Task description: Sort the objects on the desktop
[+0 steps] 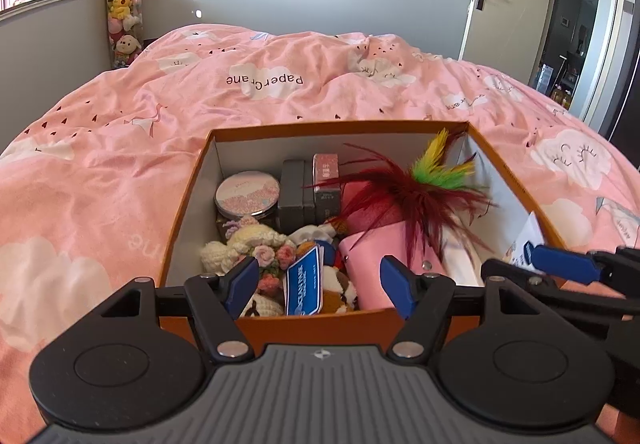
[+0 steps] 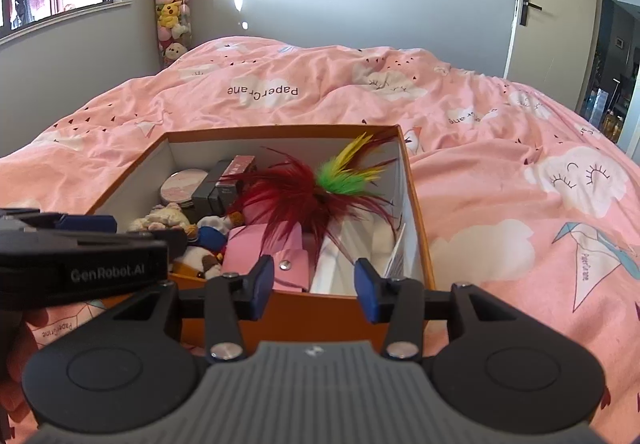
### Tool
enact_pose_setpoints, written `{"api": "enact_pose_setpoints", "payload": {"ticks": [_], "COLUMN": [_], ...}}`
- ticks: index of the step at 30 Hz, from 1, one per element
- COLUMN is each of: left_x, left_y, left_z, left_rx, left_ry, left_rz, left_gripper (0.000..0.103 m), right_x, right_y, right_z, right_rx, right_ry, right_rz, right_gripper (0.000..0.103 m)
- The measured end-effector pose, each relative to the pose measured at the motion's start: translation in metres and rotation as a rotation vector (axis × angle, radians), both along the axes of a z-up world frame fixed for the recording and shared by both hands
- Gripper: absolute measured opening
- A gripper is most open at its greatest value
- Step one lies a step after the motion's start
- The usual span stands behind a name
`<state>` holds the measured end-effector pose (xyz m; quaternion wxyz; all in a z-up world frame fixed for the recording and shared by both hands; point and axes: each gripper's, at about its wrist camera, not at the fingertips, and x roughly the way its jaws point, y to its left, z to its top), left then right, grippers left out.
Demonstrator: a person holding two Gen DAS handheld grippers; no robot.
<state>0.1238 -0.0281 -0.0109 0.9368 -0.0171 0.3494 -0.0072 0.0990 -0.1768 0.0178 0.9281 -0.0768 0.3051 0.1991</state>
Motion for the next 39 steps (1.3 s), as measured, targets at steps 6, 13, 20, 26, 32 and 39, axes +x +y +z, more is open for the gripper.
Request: {"api": "enact_pose_setpoints", "payload": {"ticks": [6,13,20,26,32,39], "left_x": [-0.004,-0.006,-0.010,-0.010,-0.010,-0.009], "left_y": [0.002,0.008,0.006,0.007,0.007,0.007], "left_z": [-0.010,-0.018,-0.021,-0.023,-0.024,-0.025], "left_rx": [-0.002,-0.020,-0.010,-0.013,-0.007,-0.001], "left_ry": [-0.017,-0.024,-0.038,-0.027,-0.026,-0.025], "left_rz": [0.005,0.036,0.048,0.051,0.061,0.069], "left_gripper": [0.079,0.084,0.086,0.087,0.087,0.087], "right_x": [-0.006,-0.007,-0.006,-0.006,-0.004,-0.003], "right_y": [0.006,0.008,0.005,0.005,0.005,0.005], "right_z": [-0.005,-0.011,-0.015,-0.017,-0.019,-0.021], "right_rx": [-0.009,-0.001,0.007,0.004,-0.001,-0.002], "right_ry": [-0.022,-0.030,-0.024,-0.021,-0.022,-0.020], "right_rz": [-0.012,-0.015,-0.010,-0.012,-0.014,-0.016], "right_gripper": [0.047,0.053,0.055,0.055,0.056,0.056]}}
